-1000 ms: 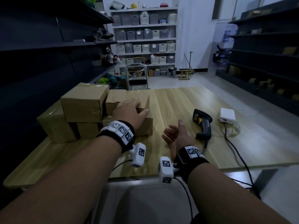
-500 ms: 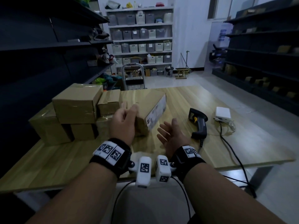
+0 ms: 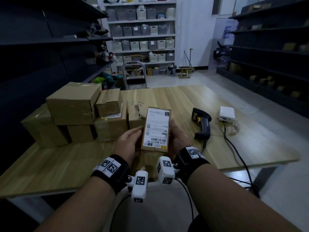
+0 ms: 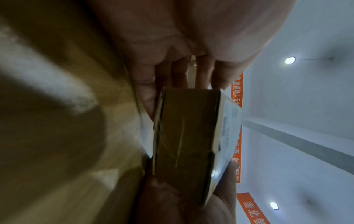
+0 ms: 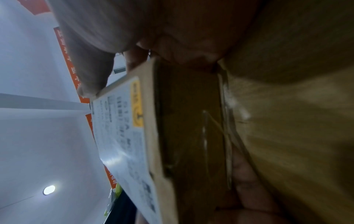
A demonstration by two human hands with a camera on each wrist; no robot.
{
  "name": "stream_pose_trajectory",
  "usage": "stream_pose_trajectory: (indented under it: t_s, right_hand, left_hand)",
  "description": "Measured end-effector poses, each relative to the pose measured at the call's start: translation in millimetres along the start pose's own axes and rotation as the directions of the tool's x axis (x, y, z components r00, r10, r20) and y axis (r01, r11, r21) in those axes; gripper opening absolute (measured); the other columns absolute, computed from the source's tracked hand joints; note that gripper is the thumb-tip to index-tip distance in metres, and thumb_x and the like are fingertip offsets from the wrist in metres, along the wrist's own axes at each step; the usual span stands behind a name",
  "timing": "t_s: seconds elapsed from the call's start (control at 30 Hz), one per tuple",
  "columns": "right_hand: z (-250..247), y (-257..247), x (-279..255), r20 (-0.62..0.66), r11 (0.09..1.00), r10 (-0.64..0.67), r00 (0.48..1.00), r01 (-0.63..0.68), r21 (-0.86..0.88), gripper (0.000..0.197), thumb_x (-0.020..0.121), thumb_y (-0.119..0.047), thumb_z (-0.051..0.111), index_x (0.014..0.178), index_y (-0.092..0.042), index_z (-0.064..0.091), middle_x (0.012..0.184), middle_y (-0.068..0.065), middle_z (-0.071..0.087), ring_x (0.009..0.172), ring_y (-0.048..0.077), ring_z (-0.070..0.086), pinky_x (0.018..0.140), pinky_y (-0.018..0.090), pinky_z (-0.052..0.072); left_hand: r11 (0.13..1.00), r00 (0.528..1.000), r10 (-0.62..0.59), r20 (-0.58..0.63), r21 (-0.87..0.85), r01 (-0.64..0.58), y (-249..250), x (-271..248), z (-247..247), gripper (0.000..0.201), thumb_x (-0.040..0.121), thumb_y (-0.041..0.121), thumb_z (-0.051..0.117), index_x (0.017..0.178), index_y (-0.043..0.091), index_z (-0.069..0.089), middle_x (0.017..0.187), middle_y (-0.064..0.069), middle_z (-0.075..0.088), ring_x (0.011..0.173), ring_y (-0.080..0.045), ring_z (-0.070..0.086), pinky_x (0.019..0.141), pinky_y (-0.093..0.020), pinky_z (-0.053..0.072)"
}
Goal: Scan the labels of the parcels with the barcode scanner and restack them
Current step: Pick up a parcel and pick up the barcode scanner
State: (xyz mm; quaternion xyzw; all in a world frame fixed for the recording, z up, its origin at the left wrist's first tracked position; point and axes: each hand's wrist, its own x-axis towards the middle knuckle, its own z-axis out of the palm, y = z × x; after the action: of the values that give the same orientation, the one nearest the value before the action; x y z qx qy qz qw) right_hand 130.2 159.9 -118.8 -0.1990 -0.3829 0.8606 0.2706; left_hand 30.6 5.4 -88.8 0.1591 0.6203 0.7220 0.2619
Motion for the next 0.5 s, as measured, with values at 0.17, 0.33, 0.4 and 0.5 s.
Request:
stream_pose_trajectory:
  t_s: [0.17, 0.33, 0.4, 0.5]
  right_hand:
    - [2.7, -4.5, -6.8, -0.02, 0.999, -0.053, 0.998, 0.053, -0.013, 0.076, 0.068, -0.057, 0.091, 0.127, -0.012, 0.075, 0.125, 0.025, 0.076, 0.115, 0.051, 0.073, 0.096, 0.08, 0.052]
    - [7.2, -4.6, -12.2, -0.057, 0.996, -0.082, 0.995, 0.081, -0.025, 0.072, 0.074, -0.053, 0.088, 0.128, -0.009, 0.074, 0.125, 0.027, 0.075, 0.115, 0.052, 0.072, 0.098, 0.08, 0.051]
    - [11.6, -5.3, -13.3, -0.12, 0.996, -0.087, 0.989, 0.084, -0.03, 0.08, 0.065, -0.056, 0.093, 0.128, -0.01, 0.074, 0.123, 0.024, 0.077, 0.115, 0.049, 0.073, 0.099, 0.078, 0.052]
    - [14.8, -6.5, -11.4, -0.216, 1.0, -0.009, 0.976, 0.003, -0.026, 0.098, 0.052, -0.073, 0.093, 0.131, -0.019, 0.073, 0.116, 0.01, 0.081, 0.103, 0.033, 0.078, 0.079, 0.05, 0.064]
  left_hand:
    - [0.995, 0.994, 0.033, 0.106, -0.097, -0.023, -8.2, 0.3, -6.5, 0.057, 0.076, 0.033, 0.089, 0.128, 0.015, 0.076, 0.115, -0.012, 0.085, 0.111, -0.034, 0.081, 0.098, -0.051, 0.063]
    - [0.991, 0.985, 0.068, 0.157, -0.121, -0.049, -12.7, 3.9, -9.0, 0.066, 0.07, 0.018, 0.089, 0.132, 0.006, 0.071, 0.117, -0.018, 0.084, 0.113, -0.04, 0.079, 0.099, -0.052, 0.062]
    - [0.988, 0.988, 0.055, 0.145, -0.147, -0.034, -14.2, 4.6, -10.9, 0.059, 0.073, 0.018, 0.089, 0.129, 0.006, 0.073, 0.116, -0.019, 0.084, 0.115, -0.043, 0.078, 0.098, -0.052, 0.062]
    - [0.976, 0.989, 0.043, 0.142, -0.216, -0.011, -16.6, 4.8, -14.5, 0.046, 0.086, 0.015, 0.086, 0.128, 0.001, 0.075, 0.12, -0.026, 0.081, 0.119, -0.048, 0.075, 0.111, -0.062, 0.055]
